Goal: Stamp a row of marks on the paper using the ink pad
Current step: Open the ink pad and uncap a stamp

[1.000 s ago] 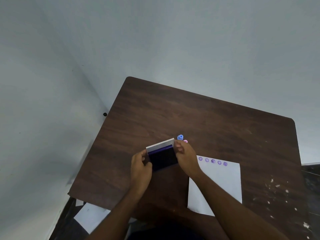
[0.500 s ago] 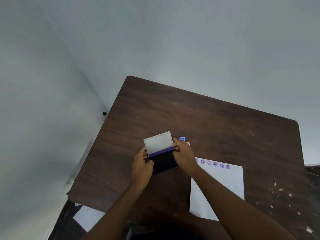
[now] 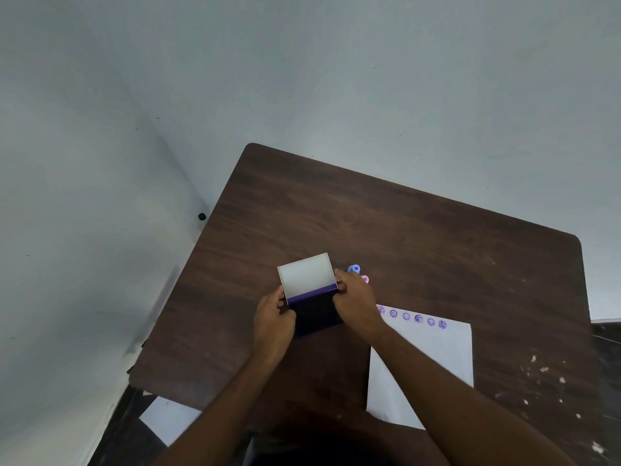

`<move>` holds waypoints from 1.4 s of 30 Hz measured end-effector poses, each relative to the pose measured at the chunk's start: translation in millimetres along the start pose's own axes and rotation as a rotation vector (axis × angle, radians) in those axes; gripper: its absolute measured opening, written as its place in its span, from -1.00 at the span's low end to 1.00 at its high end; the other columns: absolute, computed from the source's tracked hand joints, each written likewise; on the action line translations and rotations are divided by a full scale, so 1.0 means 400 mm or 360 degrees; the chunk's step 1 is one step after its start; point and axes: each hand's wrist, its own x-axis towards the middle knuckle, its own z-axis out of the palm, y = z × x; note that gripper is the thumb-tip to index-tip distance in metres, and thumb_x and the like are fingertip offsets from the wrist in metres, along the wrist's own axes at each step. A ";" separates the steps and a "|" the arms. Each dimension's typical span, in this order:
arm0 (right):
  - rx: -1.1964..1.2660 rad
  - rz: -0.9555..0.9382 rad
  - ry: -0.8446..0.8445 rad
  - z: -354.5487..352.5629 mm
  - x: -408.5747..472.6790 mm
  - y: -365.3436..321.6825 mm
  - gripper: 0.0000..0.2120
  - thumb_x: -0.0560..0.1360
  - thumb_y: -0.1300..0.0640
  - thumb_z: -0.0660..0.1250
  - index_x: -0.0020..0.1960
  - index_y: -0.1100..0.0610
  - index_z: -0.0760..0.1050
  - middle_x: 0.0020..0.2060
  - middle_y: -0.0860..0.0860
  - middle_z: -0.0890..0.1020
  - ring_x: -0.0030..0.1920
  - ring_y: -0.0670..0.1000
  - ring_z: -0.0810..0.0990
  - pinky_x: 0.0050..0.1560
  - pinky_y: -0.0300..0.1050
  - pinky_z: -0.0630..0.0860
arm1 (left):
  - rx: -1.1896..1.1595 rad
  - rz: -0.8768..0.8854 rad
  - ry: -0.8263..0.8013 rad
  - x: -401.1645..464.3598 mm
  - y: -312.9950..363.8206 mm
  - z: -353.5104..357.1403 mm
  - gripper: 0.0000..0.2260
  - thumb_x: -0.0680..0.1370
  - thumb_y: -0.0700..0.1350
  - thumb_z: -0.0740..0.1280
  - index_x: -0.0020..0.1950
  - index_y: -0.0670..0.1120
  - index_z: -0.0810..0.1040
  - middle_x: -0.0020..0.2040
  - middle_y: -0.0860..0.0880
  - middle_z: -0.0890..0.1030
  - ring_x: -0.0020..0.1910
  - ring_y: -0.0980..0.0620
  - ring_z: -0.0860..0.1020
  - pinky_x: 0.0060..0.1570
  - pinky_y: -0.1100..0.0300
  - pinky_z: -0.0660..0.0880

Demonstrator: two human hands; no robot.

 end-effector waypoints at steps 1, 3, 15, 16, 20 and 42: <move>-0.0005 -0.0003 -0.0013 0.000 0.000 -0.001 -0.64 0.48 0.31 0.28 0.26 0.12 0.47 0.16 0.10 0.62 0.16 0.06 0.56 0.06 -0.20 0.43 | 0.0009 0.0011 -0.0003 0.000 -0.001 -0.001 -0.52 0.49 -0.31 0.26 0.38 -0.01 0.41 0.22 0.01 0.47 0.07 0.16 0.45 -0.06 0.32 0.41; -0.0004 -0.0002 -0.0030 0.001 -0.001 -0.003 -0.66 0.49 0.31 0.27 0.24 0.12 0.48 0.15 0.09 0.62 0.15 0.06 0.57 0.06 -0.18 0.47 | 0.0035 0.0041 -0.0008 -0.001 -0.002 -0.001 -0.53 0.48 -0.32 0.26 0.37 -0.02 0.42 0.21 0.00 0.47 0.06 0.15 0.45 -0.09 0.35 0.39; -0.0203 0.0097 -0.0019 -0.012 -0.001 -0.001 -0.71 0.55 0.23 0.26 0.26 0.12 0.47 0.18 0.09 0.61 0.17 0.08 0.56 0.16 -0.13 0.47 | 0.0099 0.0060 0.0060 -0.001 -0.002 -0.004 -0.55 0.50 -0.31 0.28 0.38 -0.06 0.41 0.22 -0.05 0.43 0.08 0.08 0.47 0.02 0.24 0.49; -0.0274 0.0104 -0.0024 -0.020 -0.001 0.003 -0.73 0.56 0.20 0.26 0.25 0.14 0.48 0.18 0.11 0.60 0.18 0.10 0.55 0.21 -0.07 0.46 | 0.0108 0.0073 0.0072 -0.002 -0.002 -0.006 -0.55 0.50 -0.31 0.28 0.37 -0.06 0.42 0.23 -0.04 0.44 0.10 0.08 0.48 0.05 0.21 0.51; -0.0195 0.0139 0.0300 -0.052 -0.017 0.050 -0.80 0.58 0.13 0.27 0.11 0.23 0.53 0.05 0.15 0.61 0.04 0.08 0.58 0.04 -0.14 0.44 | 0.0140 0.0168 0.0108 -0.008 0.004 -0.002 -0.63 0.52 -0.30 0.28 0.31 -0.05 0.49 0.24 0.00 0.46 0.14 0.08 0.48 0.05 0.27 0.50; -0.0138 0.0398 0.0219 -0.076 0.059 0.081 -0.80 0.50 0.07 0.36 0.02 0.21 0.57 -0.06 0.12 0.64 -0.17 -0.02 0.51 -0.15 -0.21 0.42 | 0.0185 0.0379 -0.0029 -0.026 0.062 0.046 -0.73 0.52 -0.34 0.26 0.15 -0.11 0.59 0.12 -0.01 0.59 0.00 0.16 0.53 -0.07 0.48 0.41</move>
